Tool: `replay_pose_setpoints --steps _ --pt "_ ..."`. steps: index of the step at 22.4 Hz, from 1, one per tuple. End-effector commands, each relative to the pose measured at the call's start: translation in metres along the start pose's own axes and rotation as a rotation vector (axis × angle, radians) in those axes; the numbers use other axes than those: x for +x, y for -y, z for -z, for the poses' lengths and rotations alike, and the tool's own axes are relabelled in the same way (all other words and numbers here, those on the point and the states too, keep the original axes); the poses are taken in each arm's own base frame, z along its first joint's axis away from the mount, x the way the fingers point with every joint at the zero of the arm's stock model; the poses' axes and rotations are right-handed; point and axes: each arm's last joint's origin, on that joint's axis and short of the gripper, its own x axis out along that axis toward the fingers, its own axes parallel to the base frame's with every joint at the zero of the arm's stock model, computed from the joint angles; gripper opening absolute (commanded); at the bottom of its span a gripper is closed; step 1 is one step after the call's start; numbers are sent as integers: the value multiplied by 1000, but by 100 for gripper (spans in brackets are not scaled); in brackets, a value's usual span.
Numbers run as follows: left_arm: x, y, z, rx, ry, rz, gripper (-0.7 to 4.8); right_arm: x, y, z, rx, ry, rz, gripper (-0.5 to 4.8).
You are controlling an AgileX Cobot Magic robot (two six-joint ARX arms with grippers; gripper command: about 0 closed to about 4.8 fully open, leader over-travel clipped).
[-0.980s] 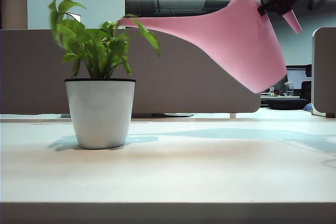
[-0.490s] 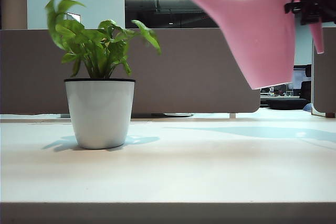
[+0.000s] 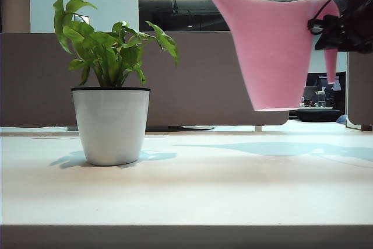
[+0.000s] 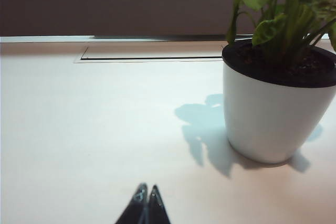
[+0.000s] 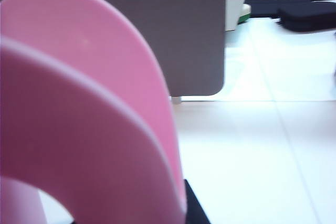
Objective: Pick up the watering can from the table, water the potted plant, and put the can back.
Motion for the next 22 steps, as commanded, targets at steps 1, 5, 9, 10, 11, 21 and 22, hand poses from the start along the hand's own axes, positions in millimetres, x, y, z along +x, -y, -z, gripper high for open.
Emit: replay_pose_setpoints --steps 1,5,9,10,11,21,22 --pt "0 0 -2 2 8 -4 -5 3 0 -12 35 126 -14 57" --pt "0 0 -2 5 6 -5 -5 12 4 14 41 93 -9 57" --pt "0 0 -1 4 3 -5 -5 15 6 26 42 87 -9 57" --pt "0 0 -1 4 1 -5 -5 16 6 28 42 82 -8 57" --pt "0 0 -1 4 0 -5 -5 17 6 31 44 74 -7 57" --pt "0 0 -1 4 -2 -5 -5 19 8 54 43 2 -4 58" --pt "0 0 -1 4 -2 -5 -5 18 8 57 41 -9 -4 60"
